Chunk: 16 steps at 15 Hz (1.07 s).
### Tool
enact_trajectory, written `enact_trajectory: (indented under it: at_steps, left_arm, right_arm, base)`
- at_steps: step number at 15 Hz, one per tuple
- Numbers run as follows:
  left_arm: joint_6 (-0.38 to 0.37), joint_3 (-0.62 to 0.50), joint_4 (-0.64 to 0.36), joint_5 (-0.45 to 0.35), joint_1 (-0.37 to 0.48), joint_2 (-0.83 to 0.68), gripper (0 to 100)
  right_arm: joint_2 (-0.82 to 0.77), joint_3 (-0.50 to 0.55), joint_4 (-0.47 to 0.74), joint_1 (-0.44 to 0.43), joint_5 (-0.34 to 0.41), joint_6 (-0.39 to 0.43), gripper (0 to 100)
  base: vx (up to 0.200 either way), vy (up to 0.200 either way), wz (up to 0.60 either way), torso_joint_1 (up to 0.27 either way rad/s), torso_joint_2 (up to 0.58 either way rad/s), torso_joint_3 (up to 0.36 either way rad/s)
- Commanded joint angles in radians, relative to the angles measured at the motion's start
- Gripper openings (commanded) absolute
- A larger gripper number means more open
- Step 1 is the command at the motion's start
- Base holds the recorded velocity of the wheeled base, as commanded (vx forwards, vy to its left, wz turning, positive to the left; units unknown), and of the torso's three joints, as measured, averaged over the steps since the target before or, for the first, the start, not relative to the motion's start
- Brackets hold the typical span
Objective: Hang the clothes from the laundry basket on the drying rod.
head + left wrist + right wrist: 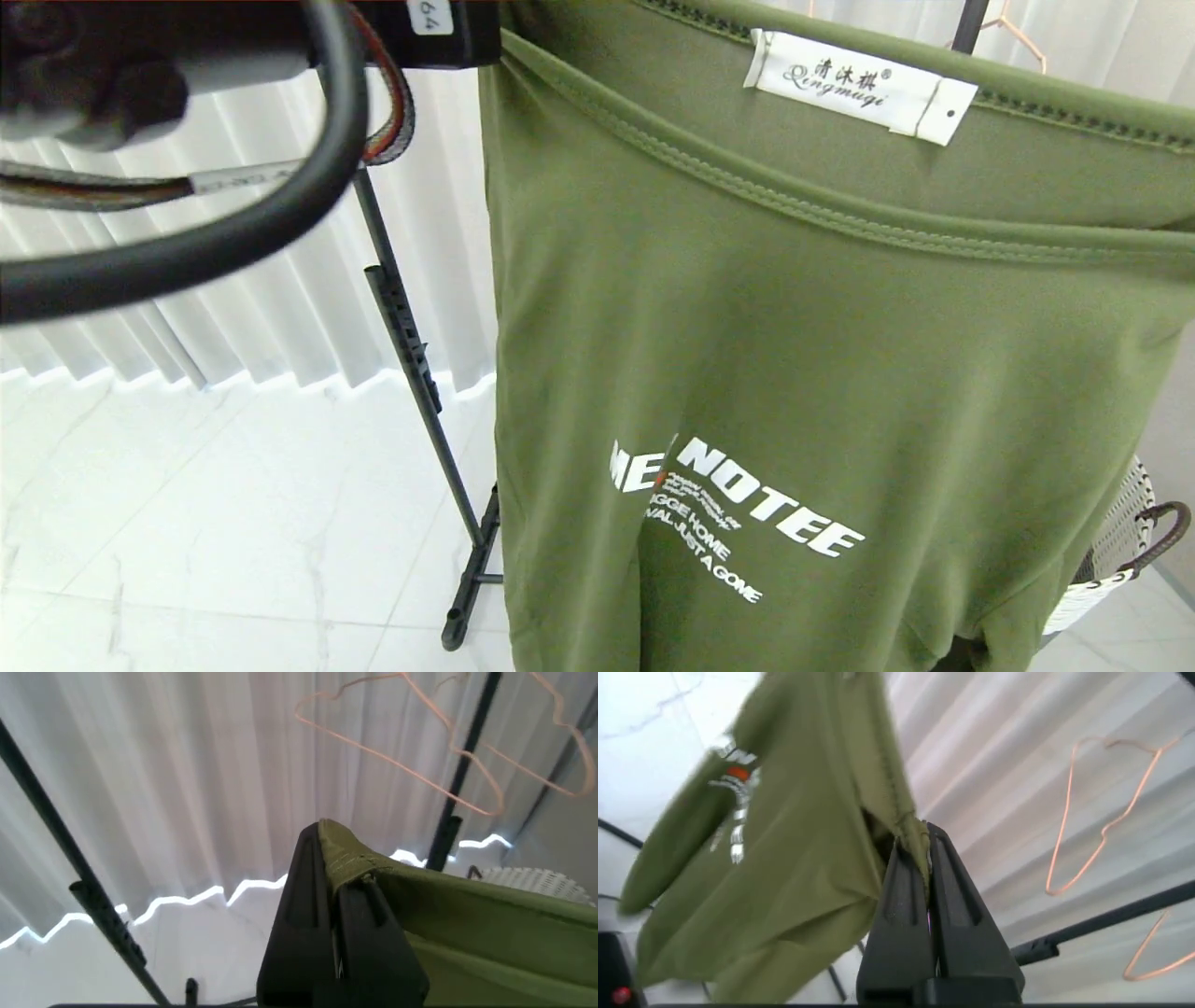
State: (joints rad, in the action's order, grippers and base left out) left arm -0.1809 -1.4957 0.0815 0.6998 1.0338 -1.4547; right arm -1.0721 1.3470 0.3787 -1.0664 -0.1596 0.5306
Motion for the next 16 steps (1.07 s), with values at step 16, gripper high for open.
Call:
enact_trajectory:
  at_steps: [16]
  left_arm:
    - [-0.126,0.319,-0.224,-0.013,0.193,0.428,0]
  right_arm:
    - [-0.333,0.001,-0.457,0.063,-0.143,-0.095,0]
  base:
    - [0.000,0.000,0.00,0.000,0.00,0.000]
